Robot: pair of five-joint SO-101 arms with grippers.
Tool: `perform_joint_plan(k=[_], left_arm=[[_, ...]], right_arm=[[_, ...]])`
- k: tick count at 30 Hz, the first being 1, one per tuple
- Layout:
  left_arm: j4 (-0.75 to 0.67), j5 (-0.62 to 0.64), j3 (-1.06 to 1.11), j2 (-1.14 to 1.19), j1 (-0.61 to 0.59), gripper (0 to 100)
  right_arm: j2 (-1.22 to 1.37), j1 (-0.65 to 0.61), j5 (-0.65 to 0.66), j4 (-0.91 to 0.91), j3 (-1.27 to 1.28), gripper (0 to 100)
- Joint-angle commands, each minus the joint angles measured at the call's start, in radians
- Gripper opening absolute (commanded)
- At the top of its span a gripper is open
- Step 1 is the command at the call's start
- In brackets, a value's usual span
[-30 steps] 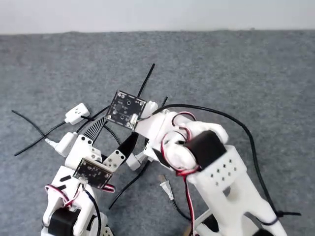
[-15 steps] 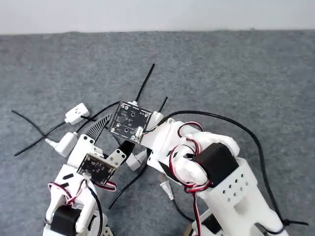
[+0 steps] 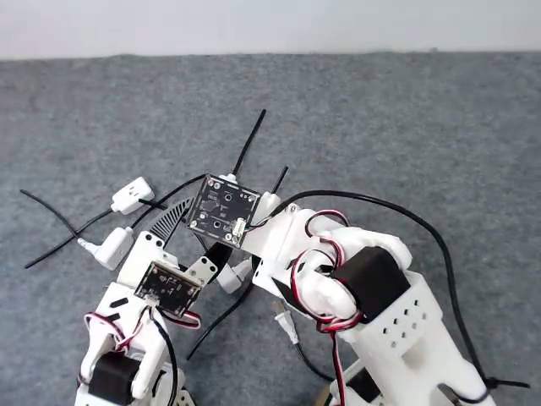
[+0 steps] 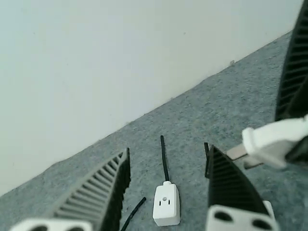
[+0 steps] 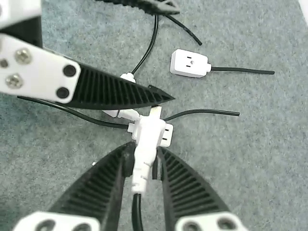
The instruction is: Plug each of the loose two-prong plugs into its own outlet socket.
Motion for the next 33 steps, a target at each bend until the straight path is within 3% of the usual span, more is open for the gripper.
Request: perform_joint_plan(k=[1,18,25,33], left_arm=[[-0.018,-0.002,0.015,-0.012,0.006,26],[-0.023,-0.005,0.033,-0.012,0.038,26],[-0.087,-0.018,0.035,-0.012,-0.071,26],[-0.087,-0.023,0.030,-0.012,-0.089,26]], right_arm=[[-0.031,-0.021,-0.011,0.004,-0.029,0.9],[-0.031,-0.021,-0.011,0.045,-0.086,0.9],[-0.019,-0.018,-0.011,0.035,-0.084,0.9],[-0.019,-0.016,-0.005,-0.038,-0.031,0.9]])
